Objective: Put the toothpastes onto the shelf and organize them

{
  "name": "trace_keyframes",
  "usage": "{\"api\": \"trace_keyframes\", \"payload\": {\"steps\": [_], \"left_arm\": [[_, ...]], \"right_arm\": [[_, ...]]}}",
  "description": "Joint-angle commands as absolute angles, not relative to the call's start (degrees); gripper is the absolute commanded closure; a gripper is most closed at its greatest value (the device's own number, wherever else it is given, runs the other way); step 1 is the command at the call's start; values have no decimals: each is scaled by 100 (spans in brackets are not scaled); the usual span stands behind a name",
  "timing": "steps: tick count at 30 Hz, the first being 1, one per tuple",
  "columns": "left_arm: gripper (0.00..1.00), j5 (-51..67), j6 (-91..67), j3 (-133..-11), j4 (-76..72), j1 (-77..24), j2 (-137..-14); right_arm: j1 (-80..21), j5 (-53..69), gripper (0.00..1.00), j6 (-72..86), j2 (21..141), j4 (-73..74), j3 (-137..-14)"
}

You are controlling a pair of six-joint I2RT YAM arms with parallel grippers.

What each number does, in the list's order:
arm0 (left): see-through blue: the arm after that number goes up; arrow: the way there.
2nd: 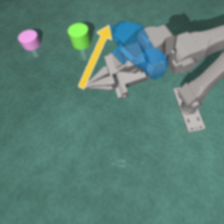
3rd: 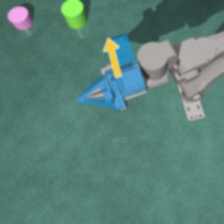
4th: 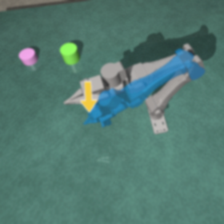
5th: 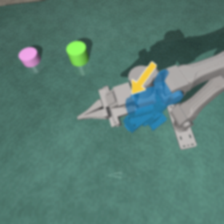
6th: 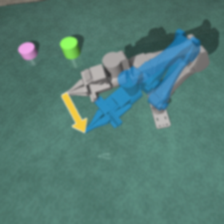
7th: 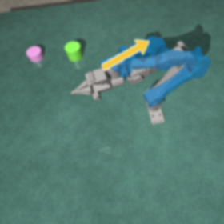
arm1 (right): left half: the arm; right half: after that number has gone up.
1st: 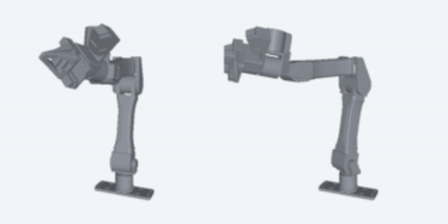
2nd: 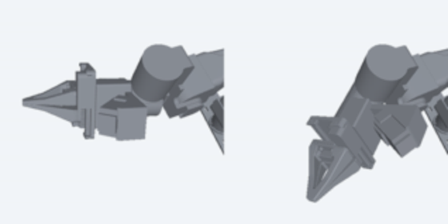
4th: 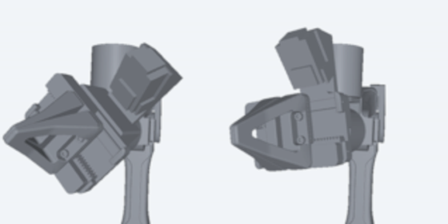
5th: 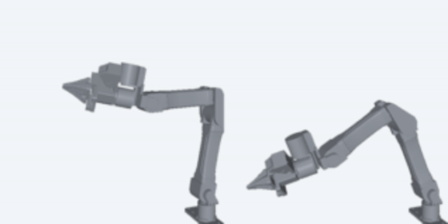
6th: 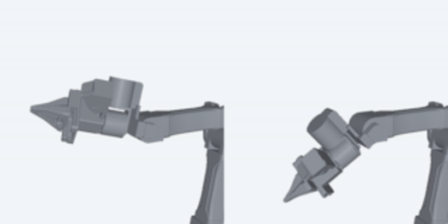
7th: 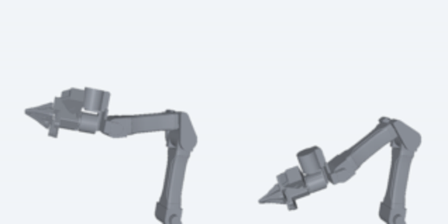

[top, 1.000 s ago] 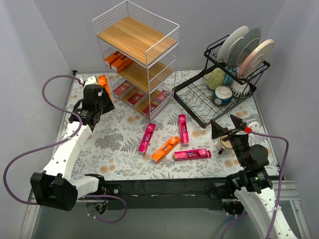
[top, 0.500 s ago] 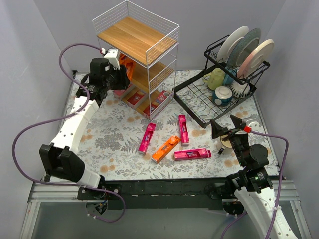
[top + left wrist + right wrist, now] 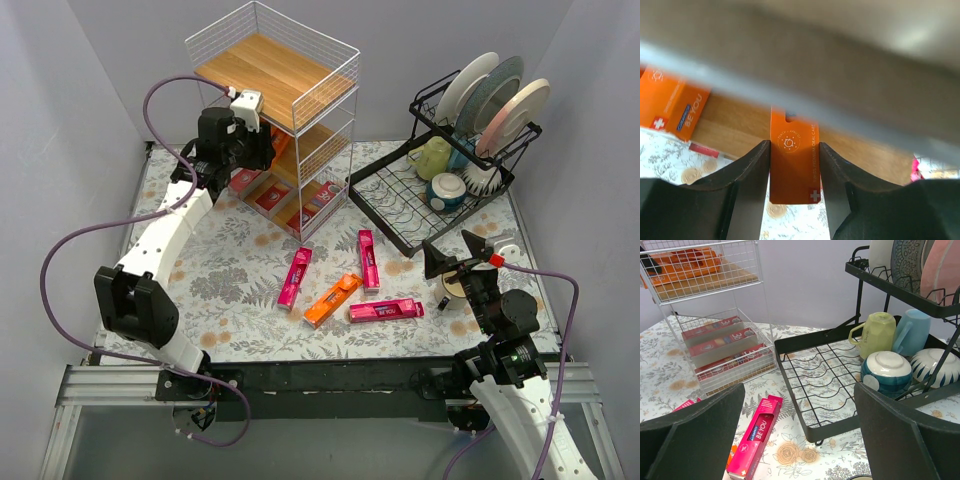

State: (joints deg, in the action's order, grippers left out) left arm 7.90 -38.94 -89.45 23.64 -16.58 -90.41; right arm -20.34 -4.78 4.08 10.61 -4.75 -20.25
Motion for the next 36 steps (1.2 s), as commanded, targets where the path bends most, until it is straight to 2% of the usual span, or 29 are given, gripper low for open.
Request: {"api": "trace_keyframes", "payload": {"steps": [1, 3, 4, 5, 8, 13, 17, 20, 27, 31, 36], "left_arm": [[55, 616, -3682, -9123, 1925, -1670, -9027], [47, 397, -3770, -9001, 1767, -1679, -8922], [35, 282, -3831, -8956, 1732, -1679, -8869], [29, 194, -3919, -8921, 1662, -1670, -8781], [17, -184, -4340, -8492, 1373, -1670, -8246], [10, -930, -5786, -7693, 1213, -1670, -7227], [7, -1379, -7332, -7006, 1265, -1661, -6655], [5, -1266, -8431, -6690, 1388, -1661, -6504], [3, -809, -9877, -6504, 1362, -1661, -6872], [5, -642, -10151, -6618, 1318, -1652, -7136], [15, -685, -10300, -6688, 1143, -1652, -7391]], "right_arm": [[-2065, -563, 1, 334, 1055, -668, -2224], [-2057, -536, 2, 343, 1072, -668, -2224], [-2057, -527, 1, 343, 1072, -668, -2215], [-2065, -527, 2, 343, 1072, -659, -2224], [-2065, -545, 1, 343, 1063, -659, -2215], [-2065, -440, 2, 378, 1107, -686, -2197], [-2065, -404, 1, 413, 1107, -721, -2162], [-2065, -413, 1, 422, 1107, -729, -2162], [-2065, -430, 2, 422, 1055, -712, -2162], [-2057, -492, 1, 422, 1002, -686, -2171], [-2065, -448, 1, 439, 1020, -694, -2180]]}}
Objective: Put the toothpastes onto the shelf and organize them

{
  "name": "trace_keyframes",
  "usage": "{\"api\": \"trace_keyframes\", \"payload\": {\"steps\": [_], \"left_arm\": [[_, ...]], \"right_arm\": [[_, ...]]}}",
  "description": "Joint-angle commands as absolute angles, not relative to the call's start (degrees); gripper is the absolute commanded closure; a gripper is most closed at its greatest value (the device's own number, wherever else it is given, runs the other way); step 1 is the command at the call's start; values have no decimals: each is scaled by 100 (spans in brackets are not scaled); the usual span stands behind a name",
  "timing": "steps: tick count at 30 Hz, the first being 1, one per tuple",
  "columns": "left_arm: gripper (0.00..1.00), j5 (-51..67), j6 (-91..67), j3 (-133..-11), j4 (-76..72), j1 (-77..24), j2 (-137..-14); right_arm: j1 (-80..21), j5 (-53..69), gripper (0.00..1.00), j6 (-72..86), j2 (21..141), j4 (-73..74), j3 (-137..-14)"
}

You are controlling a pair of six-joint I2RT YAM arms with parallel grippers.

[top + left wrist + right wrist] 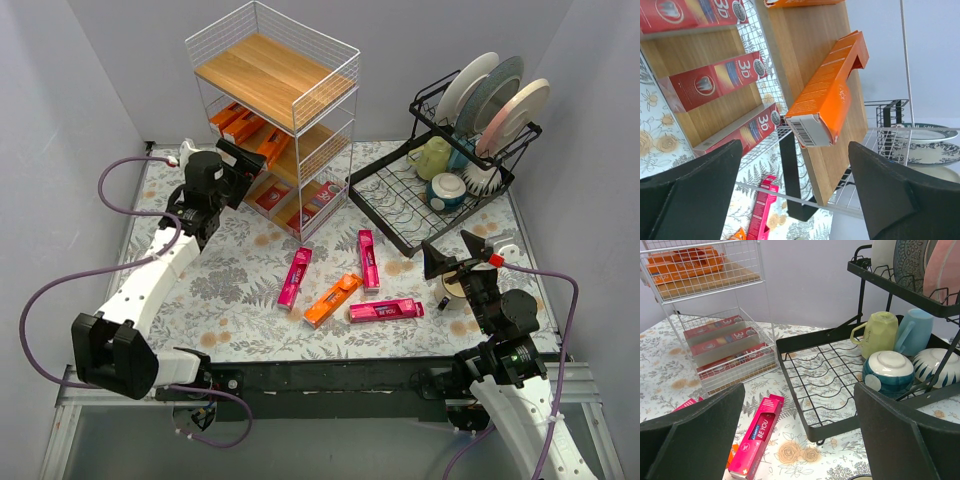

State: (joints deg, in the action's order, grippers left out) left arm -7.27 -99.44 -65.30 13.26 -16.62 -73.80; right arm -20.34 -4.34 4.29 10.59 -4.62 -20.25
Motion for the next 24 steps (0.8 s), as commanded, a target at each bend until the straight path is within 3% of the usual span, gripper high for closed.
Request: {"api": "trace_keyframes", "payload": {"steps": [1, 9, 24], "left_arm": [[16, -694, -10388, -6706, 1125, -1652, -7453], [33, -536, -10766, -6575, 721, -1652, -7629], [51, -703, -11180, -6302, 413, -1661, -7629]], "right_arm": [[-2065, -457, 1, 439, 1002, -694, -2180], [-2065, -483, 2, 448, 984, -694, -2162], [-2057, -492, 1, 466, 958, -694, -2153]]}}
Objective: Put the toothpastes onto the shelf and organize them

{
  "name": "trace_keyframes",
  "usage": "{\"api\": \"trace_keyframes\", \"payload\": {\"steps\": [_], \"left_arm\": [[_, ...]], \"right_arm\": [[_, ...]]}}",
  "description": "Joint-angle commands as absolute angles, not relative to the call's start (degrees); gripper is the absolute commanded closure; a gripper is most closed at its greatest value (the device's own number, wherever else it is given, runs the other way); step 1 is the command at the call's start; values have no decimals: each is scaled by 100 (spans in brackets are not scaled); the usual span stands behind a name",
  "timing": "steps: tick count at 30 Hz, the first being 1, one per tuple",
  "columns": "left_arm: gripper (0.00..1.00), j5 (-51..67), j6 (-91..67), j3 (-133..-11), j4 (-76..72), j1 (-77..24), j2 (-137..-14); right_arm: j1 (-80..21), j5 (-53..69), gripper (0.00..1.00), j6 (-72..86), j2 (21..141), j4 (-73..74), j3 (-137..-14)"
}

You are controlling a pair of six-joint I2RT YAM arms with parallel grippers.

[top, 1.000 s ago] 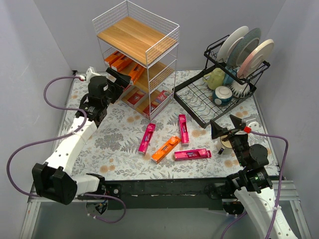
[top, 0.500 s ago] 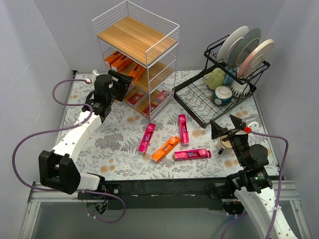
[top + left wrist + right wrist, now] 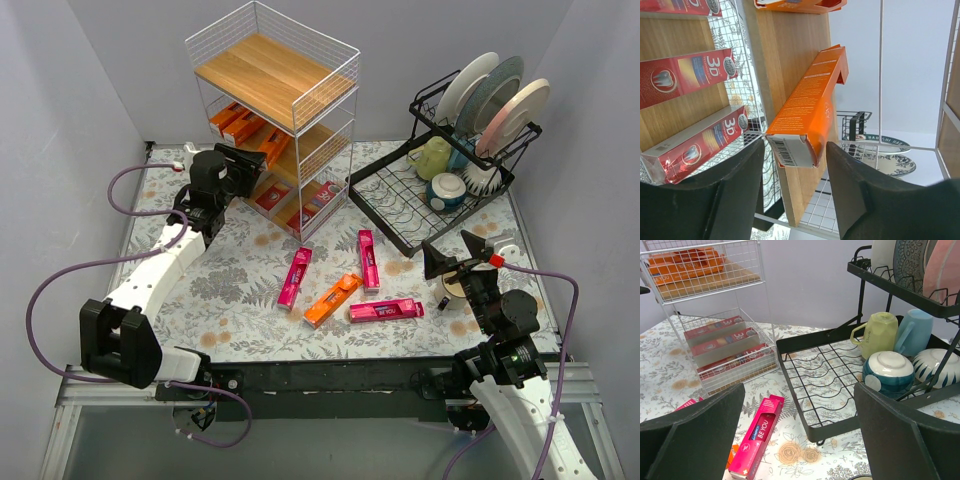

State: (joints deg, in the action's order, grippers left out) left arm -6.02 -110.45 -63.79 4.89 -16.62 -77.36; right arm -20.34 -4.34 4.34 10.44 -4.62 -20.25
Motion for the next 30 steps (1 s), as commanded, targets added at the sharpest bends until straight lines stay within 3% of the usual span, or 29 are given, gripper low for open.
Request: {"api": "trace_keyframes", "payload": {"steps": [1, 6, 10, 30], "left_arm": [[53, -721, -11188, -6302, 413, -1661, -7620], [65, -931, -11153, -6293, 431, -1652, -7567], [69, -1151, -11109, -6319, 466, -1609, -7524], [70, -546, -10644, -7013, 729, -1099, -8033]], "right_arm": [[-2057, -492, 1, 466, 967, -686, -2153], [-2065, -501, 1, 483, 949, -694, -2162], [-2065, -501, 1, 466, 949, -694, -2162], [-2065, -519, 1, 439, 967, -668, -2188]]}}
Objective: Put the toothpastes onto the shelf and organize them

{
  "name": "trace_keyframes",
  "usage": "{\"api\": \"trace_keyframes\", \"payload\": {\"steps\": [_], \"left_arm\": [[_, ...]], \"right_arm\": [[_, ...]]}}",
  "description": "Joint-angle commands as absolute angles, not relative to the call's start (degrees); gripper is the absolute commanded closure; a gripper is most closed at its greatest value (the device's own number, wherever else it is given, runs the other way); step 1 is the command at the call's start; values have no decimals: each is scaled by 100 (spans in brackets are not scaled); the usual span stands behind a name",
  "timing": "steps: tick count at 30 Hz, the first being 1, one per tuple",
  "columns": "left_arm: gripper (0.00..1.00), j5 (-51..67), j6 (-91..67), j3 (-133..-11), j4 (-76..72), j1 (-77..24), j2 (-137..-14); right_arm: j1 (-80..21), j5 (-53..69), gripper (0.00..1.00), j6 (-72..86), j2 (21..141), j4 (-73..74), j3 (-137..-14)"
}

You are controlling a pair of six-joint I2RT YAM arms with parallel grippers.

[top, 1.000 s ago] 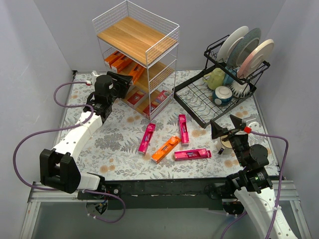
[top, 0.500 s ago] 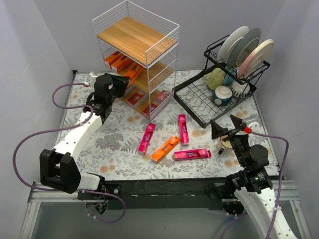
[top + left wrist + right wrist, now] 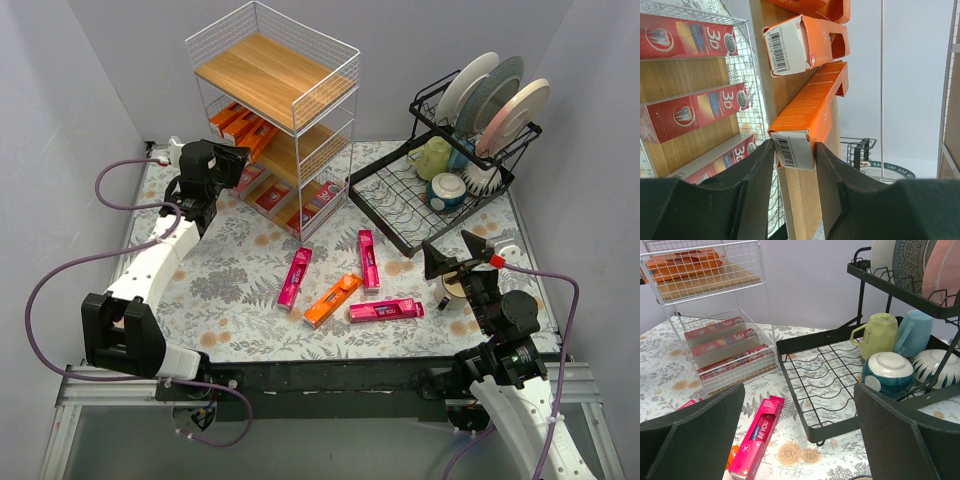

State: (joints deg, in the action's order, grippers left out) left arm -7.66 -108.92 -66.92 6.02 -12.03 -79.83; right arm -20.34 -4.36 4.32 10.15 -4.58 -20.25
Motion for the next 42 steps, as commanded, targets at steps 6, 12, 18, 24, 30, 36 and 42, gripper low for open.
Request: {"api": "trace_keyframes", "payload": {"steps": [6, 12, 18, 24, 30, 36, 42], "left_arm": [[71, -45, -10503, -7242, 782, -985, -8279], [71, 351, -10389, -7444, 835, -941, -8455], [71, 694, -10310, -7523, 940, -826, -8464], [70, 914, -10274, -7497, 1019, -633, -8490], [68, 1300, -10134, -7602, 1160, -378, -8552], [64, 1546, -9958, -7769, 1204, -229, -8683], [66, 2065, -9861, -8077, 1292, -202, -8965]], "right_arm": [[-2065, -518, 2, 439, 967, -668, -2188], [-2065, -510, 1, 440, 976, -677, -2188], [-2057, -536, 2, 439, 932, -694, -2171], [-2057, -510, 1, 457, 984, -694, -2162], [-2065, -527, 1, 440, 984, -677, -2180], [-2065, -536, 1, 431, 1011, -686, -2180], [-2057, -554, 1, 396, 1011, -659, -2206]]}}
